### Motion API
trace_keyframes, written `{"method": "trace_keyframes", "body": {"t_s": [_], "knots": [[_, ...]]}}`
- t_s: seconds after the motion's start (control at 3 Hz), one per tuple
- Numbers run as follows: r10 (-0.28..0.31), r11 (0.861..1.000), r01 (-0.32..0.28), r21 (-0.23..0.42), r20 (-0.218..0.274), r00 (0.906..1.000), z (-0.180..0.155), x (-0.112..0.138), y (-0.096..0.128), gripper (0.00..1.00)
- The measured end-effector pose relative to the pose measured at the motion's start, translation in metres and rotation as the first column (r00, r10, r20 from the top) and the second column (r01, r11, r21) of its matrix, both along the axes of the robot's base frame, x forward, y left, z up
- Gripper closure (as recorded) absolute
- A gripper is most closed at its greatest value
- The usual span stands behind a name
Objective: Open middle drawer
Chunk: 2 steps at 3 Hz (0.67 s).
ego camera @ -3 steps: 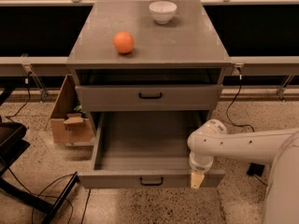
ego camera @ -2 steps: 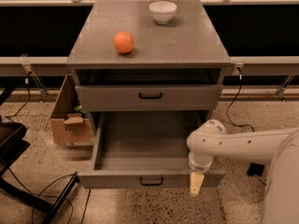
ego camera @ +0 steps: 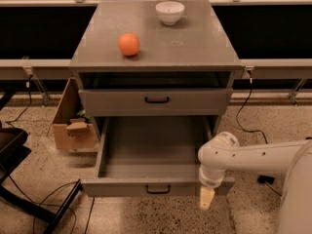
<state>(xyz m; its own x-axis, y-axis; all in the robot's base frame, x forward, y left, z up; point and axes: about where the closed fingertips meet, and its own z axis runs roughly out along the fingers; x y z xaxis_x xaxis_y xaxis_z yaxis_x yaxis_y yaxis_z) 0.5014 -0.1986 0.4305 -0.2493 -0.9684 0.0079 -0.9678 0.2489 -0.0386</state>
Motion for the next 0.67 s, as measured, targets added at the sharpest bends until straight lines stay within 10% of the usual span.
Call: {"method": "trace_keyframes", "body": {"t_s": [0.67], "knots": [[-0.015,0.999,0.019,0.04,-0.102,0.9947,-0.0244,-0.0532,0.0039,0.61]]}}
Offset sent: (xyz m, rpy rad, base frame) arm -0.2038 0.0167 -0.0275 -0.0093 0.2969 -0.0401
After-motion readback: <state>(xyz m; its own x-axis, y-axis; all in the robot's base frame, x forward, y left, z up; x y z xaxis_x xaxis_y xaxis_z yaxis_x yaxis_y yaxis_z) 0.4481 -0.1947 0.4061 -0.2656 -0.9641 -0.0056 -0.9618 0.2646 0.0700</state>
